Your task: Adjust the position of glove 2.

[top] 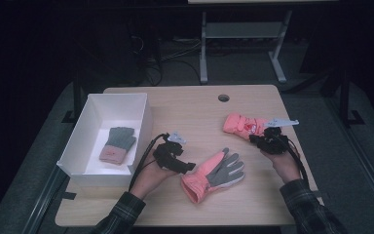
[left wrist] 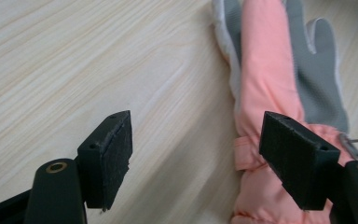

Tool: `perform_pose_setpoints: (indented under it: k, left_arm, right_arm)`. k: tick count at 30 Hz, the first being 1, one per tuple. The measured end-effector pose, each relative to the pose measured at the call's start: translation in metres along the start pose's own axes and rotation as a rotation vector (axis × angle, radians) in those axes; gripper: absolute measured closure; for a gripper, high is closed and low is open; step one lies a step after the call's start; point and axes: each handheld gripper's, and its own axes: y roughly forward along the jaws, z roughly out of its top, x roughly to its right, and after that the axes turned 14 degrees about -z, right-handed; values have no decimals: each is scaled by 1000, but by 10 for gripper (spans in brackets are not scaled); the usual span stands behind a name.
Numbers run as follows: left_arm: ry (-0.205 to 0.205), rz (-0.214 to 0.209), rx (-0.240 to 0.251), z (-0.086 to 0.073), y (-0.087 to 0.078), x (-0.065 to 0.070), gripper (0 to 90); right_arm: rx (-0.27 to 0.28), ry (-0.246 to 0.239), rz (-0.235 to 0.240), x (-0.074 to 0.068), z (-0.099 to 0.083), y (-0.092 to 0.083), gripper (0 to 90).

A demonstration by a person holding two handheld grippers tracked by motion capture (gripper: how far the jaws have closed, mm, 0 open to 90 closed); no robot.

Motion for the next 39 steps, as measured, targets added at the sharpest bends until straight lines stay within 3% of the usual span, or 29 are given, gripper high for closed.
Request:
perform_pose_setpoints:
  k: [6, 9, 14, 21, 25, 26, 29, 31, 33, 36, 39]
  left_arm:
    - [-1, 10, -6, 0, 2, -4, 229]
    - [-7, 9, -4, 1, 4, -6, 222]
    - [-19, 9, -5, 0, 4, -9, 222]
    - [-19, 7, -6, 0, 3, -9, 222]
    - [-20, 4, -11, 0, 4, -9, 223]
    - [-20, 5, -11, 0, 4, -9, 222]
    - [-20, 7, -10, 0, 4, -9, 223]
    - [-24, 6, -5, 0, 4, -8, 222]
    - [-24, 8, -5, 1, 3, -8, 223]
    - [-19, 9, -5, 1, 3, -8, 223]
    - [-16, 9, -4, 1, 4, -8, 223]
  right_arm:
    - [1, 29, -52, 8, 19, 30, 900]
    - [-30, 35, -69, 12, 22, 47, 900]
    - [-31, 69, -81, 16, 23, 67, 900]
    - [-34, 76, -86, 15, 28, 74, 900]
    - [3, 112, -75, 18, 32, 68, 717]
    - [16, 117, -72, 17, 33, 66, 637]
    - [30, 110, -69, 13, 35, 66, 567]
    - [45, 106, -61, 8, 37, 66, 619]
    - [35, 89, -64, 2, 43, 69, 755]
    - [36, 72, -60, -4, 50, 75, 881]
    - [-2, 55, -73, -5, 59, 85, 900]
